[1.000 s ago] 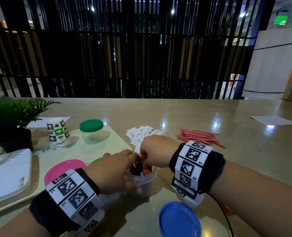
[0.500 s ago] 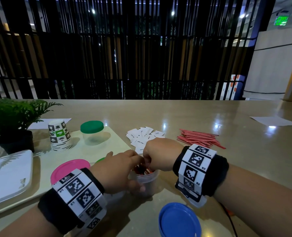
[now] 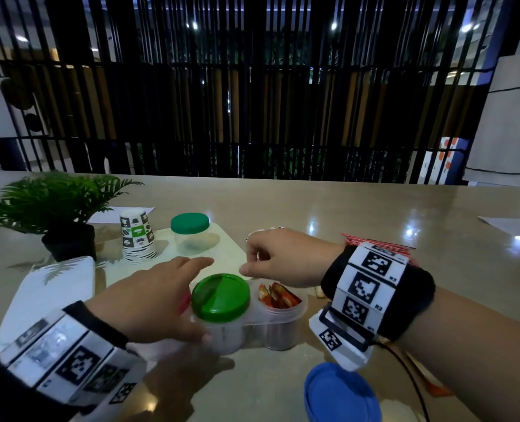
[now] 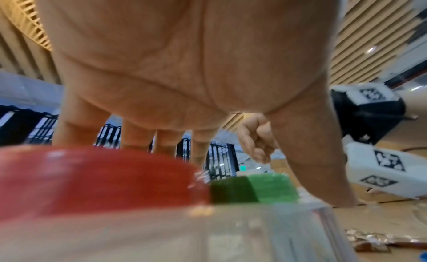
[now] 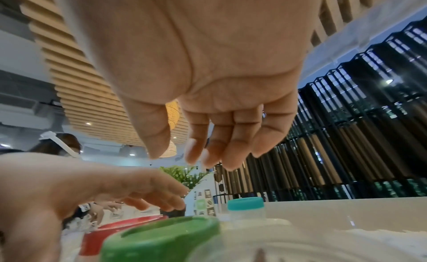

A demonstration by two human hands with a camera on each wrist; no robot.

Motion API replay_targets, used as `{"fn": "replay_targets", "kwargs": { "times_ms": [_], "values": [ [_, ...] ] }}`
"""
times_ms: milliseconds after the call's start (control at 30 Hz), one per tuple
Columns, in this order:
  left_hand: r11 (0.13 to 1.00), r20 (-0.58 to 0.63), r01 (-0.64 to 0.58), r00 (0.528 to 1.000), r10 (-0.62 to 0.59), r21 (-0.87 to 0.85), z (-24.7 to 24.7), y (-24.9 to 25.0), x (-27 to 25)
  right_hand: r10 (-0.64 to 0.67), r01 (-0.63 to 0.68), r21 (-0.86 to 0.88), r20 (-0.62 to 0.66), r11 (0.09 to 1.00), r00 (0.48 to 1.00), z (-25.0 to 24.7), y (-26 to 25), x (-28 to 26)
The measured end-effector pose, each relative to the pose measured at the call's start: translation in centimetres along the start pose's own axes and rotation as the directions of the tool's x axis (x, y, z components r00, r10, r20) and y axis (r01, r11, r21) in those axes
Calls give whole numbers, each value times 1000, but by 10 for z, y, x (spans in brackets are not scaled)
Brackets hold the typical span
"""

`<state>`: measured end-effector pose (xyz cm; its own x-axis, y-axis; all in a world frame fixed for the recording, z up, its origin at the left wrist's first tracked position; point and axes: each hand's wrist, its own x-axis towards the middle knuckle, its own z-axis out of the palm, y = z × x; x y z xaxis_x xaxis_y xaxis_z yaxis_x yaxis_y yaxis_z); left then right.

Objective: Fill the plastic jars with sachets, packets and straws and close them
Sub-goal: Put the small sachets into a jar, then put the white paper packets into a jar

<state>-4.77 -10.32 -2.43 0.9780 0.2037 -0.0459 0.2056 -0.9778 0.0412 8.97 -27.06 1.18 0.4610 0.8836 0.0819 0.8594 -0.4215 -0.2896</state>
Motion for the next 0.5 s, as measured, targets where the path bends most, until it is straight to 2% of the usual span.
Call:
{"fn": "replay_targets", "kwargs": {
  "times_ms": [133,300,500],
  "values": [
    [999,27,46,999,-47,10,11,-14,0,-30,33,-30,102,999,994,10,-29,9],
    [996,-9,63,998,-63,62,19,-11,5,20,12,-130,247,991,969,27,-44,18],
    [989,-53,57,997,-50,138,22,-13,6,95,-37,-293,186,955,978,41,-46,22]
  ]
}}
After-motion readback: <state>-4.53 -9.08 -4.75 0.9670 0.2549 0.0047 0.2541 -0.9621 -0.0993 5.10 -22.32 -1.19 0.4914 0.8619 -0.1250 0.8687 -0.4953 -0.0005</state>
